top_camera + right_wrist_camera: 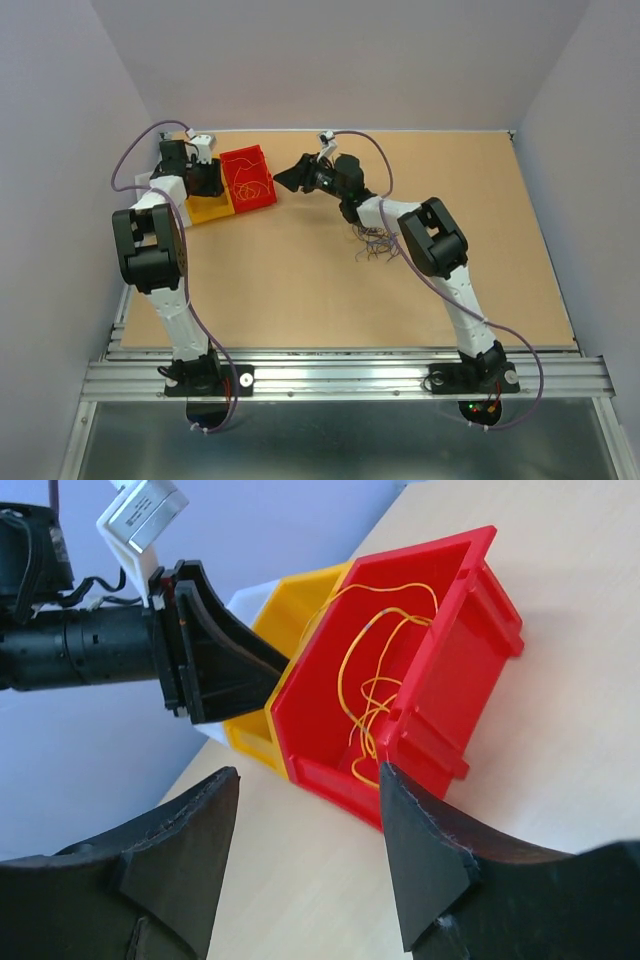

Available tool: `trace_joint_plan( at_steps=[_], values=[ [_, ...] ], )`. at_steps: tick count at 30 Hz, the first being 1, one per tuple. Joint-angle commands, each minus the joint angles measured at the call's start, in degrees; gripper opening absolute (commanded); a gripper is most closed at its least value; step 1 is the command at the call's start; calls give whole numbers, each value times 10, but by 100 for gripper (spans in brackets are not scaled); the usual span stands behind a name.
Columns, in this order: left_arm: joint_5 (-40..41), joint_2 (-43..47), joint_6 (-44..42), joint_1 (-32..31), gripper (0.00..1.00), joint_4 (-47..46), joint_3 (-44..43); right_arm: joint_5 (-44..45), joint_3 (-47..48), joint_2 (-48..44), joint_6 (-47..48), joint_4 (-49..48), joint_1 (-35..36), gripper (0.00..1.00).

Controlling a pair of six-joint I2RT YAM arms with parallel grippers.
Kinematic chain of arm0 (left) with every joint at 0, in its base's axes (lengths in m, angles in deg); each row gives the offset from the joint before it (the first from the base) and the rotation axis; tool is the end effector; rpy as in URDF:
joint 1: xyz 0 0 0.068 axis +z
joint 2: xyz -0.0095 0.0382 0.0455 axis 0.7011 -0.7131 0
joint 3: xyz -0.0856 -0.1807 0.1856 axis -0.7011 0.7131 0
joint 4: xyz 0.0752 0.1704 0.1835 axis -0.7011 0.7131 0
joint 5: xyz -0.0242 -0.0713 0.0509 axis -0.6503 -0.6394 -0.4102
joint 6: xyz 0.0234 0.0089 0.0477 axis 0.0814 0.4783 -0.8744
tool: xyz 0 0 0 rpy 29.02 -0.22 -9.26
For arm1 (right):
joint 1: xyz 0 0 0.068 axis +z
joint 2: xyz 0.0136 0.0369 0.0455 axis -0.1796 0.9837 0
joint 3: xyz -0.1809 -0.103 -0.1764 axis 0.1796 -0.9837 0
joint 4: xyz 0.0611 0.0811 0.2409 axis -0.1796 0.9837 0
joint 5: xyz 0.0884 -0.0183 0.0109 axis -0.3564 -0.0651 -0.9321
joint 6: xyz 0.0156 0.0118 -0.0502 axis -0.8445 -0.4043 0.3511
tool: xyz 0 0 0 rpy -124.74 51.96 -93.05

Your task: Untangle the cables

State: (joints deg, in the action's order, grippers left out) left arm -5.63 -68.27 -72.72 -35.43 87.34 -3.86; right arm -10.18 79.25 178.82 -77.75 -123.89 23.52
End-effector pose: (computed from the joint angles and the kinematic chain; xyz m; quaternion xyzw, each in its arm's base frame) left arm 0.4445 0.0575 0.2146 0.1335 0.8743 -0.0761 0.4605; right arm 0.4437 0.3155 0.1860 -0.1201 0.6790 0.5407 0.4818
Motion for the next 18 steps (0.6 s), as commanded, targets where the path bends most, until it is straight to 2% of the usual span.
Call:
trace_joint_plan(
  at_steps=[1,5,11,14,16,17,18],
  values=[
    [-12,-3,-9,1,56,-19,-24,35,79,21,-18,-15,9,64],
    [-10,-18,-10,1,56,-18,-34,43,138,61,-18,4,16,63],
    [-23,-29,-10,1,47,-15,-46,64,209,103,-16,36,24,57],
    [-23,-35,-7,1,47,-12,-50,67,253,129,-18,65,29,54],
    [-26,-38,-7,1,43,-9,-53,72,262,137,-18,68,31,52],
    [-28,-39,-8,1,40,-7,-56,79,268,141,-18,69,32,48],
    [-30,-39,-8,1,33,-6,-56,82,270,143,-17,72,33,47]
  ],
)
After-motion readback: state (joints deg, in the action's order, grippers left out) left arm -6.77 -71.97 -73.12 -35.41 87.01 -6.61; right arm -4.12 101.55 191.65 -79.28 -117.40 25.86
